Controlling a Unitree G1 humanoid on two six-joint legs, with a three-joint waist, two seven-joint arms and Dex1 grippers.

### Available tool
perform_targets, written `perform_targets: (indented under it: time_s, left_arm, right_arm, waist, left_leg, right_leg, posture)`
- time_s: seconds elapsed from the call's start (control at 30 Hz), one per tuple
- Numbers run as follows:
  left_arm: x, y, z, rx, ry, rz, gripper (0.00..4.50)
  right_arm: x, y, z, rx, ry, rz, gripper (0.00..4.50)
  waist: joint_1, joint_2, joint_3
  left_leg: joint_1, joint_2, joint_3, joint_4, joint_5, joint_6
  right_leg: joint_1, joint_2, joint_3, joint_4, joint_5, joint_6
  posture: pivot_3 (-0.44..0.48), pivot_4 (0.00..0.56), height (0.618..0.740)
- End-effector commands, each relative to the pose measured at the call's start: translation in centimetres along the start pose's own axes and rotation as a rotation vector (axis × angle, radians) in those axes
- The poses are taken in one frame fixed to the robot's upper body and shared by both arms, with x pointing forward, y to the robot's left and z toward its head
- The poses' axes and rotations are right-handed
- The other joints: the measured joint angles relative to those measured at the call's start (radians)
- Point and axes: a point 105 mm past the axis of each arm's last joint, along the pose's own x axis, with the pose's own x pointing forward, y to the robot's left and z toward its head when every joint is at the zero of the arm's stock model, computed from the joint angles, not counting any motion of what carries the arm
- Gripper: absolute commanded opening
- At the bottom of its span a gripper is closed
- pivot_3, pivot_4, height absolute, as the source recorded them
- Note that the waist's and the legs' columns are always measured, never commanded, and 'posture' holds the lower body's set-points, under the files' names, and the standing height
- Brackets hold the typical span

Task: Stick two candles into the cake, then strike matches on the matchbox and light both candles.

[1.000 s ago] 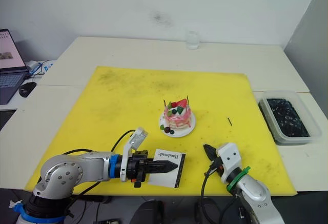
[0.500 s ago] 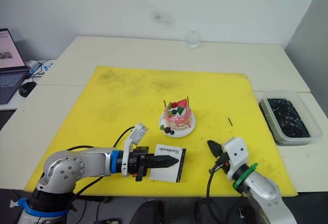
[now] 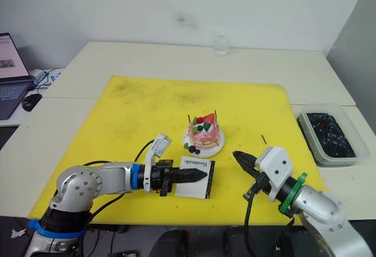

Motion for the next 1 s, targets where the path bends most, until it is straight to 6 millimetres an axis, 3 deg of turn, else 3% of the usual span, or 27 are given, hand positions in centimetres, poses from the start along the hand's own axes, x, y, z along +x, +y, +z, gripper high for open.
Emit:
perform_targets:
  time_s: [0.03,0.27,1.0]
  left_arm:
    - [0.0,-0.7,0.7,0.027,0.002,-0.054,0.0]
    - [0.2,-0.8,1.0,0.033,0.007,-0.078,0.0]
    - [0.7,-0.6,1.0,0.045,0.006,-0.084,0.0]
  right_arm:
    - [-0.1,0.9,1.9,-0.069,-0.018,0.111,0.04]
    - [0.6,2.2,1.6,-0.132,0.044,0.215,0.04]
    - [1.9,1.6,-0.3,-0.142,0.1,0.15,0.04]
  waist:
    - [0.0,0.0,0.0]
    - [0.0,0.0,0.0]
    - [0.0,0.0,0.0]
  left_leg:
    - [0.0,0.0,0.0,0.0,0.0,0.0]
    - [0.0,0.0,0.0,0.0,0.0,0.0]
    - [-0.001,0.0,0.0,0.0,0.0,0.0]
  right_leg:
    - [0.0,0.0,0.0,0.0,0.0,0.0]
    - [0.0,0.001,0.001,0.0,0.0,0.0]
    - [0.0,0.0,0.0,0.0,0.0,0.0]
  posture:
    - [0.0,0.15,0.74]
    - [0.0,0.15,0.74]
    - [0.0,0.15,0.74]
